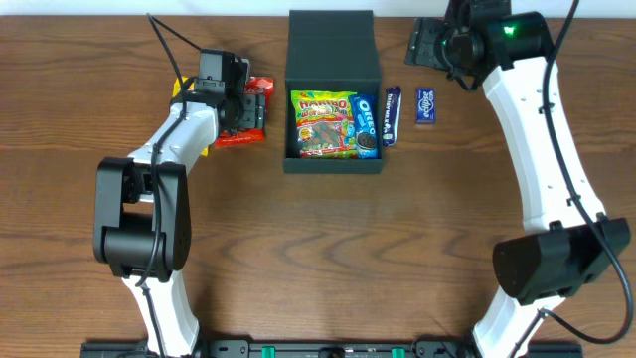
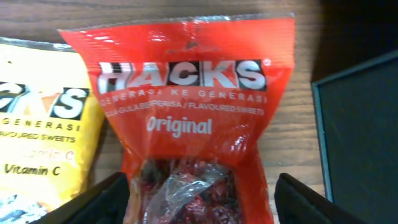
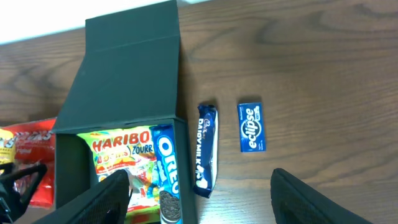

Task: Pack container
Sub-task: 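Grasp the red Hacks bag with the left gripper, then lower the red Hacks bag into the box and release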

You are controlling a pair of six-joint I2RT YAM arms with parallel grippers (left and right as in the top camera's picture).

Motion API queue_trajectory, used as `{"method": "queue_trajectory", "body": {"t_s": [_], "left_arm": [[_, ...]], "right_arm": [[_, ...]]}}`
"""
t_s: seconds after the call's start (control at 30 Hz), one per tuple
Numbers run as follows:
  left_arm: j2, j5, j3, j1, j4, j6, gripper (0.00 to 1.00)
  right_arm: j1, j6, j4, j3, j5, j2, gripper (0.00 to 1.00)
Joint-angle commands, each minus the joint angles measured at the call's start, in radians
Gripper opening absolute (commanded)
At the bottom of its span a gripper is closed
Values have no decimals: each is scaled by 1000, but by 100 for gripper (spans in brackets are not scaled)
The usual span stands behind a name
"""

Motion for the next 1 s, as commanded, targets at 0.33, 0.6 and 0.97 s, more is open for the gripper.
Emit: {"method": "queue_trajectory", "body": {"t_s": [0.33, 0.6, 0.97], "left_arm": [[38, -36, 9, 2, 3, -2, 28], [45, -36, 9, 2, 23, -1, 59], [73, -32, 9, 2, 21, -2, 57]], "right_arm": [[-8, -15, 2, 7, 7, -2, 73], [-8, -15, 2, 8, 7, -2, 74], [-8, -15, 2, 7, 7, -2, 75]]}}
